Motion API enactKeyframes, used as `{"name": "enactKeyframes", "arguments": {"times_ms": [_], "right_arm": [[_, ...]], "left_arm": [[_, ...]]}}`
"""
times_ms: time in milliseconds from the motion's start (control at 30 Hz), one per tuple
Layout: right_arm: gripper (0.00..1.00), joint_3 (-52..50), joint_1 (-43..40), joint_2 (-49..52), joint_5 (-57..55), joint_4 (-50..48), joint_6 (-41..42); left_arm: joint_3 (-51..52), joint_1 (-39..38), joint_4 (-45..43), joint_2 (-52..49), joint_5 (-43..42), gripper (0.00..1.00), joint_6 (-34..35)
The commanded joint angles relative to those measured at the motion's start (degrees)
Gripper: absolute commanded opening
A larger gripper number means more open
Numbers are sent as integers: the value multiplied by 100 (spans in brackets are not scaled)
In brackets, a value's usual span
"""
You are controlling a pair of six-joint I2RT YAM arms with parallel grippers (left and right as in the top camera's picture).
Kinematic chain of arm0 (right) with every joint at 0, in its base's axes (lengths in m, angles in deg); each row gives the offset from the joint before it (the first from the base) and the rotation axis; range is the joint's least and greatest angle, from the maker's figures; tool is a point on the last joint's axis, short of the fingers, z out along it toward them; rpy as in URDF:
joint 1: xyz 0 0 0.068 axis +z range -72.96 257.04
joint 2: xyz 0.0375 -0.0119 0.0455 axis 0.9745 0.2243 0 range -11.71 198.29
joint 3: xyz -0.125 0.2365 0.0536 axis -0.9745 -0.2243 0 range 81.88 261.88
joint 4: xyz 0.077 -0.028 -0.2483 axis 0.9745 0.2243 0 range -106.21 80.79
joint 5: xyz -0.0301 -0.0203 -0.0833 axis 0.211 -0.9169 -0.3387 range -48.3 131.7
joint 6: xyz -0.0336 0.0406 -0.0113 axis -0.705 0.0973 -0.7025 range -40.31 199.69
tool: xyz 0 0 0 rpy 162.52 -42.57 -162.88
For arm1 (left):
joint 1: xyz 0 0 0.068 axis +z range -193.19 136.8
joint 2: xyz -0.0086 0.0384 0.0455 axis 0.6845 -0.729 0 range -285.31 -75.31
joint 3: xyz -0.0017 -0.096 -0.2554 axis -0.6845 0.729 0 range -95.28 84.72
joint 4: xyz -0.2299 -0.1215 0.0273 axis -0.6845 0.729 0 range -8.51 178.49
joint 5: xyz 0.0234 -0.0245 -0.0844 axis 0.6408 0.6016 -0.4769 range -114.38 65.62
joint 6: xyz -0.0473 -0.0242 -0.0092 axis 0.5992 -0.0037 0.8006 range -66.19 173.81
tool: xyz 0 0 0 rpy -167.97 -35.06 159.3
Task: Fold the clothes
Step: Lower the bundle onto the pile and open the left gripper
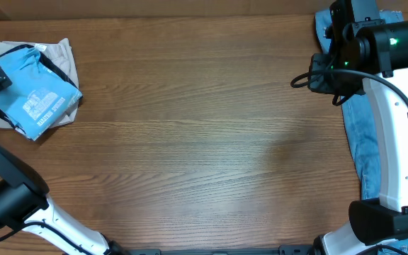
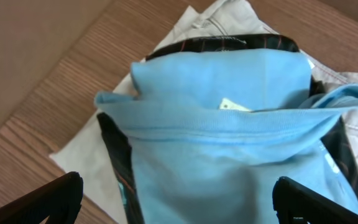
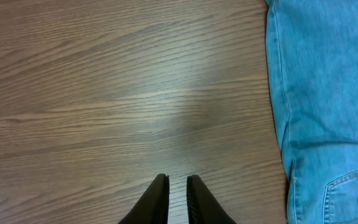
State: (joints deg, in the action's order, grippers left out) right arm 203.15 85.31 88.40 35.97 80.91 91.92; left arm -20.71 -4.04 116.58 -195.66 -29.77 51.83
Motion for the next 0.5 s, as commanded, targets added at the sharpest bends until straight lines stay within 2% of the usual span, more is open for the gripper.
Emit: {"name": "enactKeyframes", "arguments": {"times_ms": [0, 267, 333, 433, 467], "right_arm": [[14, 142, -4, -170, 46, -11, 17], [14, 136, -4, -170, 44, -20, 17], [14, 136, -4, -170, 46, -17, 17], [14, 131, -4, -170, 46, -9, 15], [14, 131, -4, -170, 46, -9, -2]], "left_arm": [[-127, -74, -4, -39, -605, 100, 70], [-260, -719, 118, 267, -938, 100, -378], [-260, -903, 286, 243, -752, 86, -476], [-260, -1088, 428, 138, -516, 47, -507], [-260, -1126, 428, 101, -452, 37, -503]]}}
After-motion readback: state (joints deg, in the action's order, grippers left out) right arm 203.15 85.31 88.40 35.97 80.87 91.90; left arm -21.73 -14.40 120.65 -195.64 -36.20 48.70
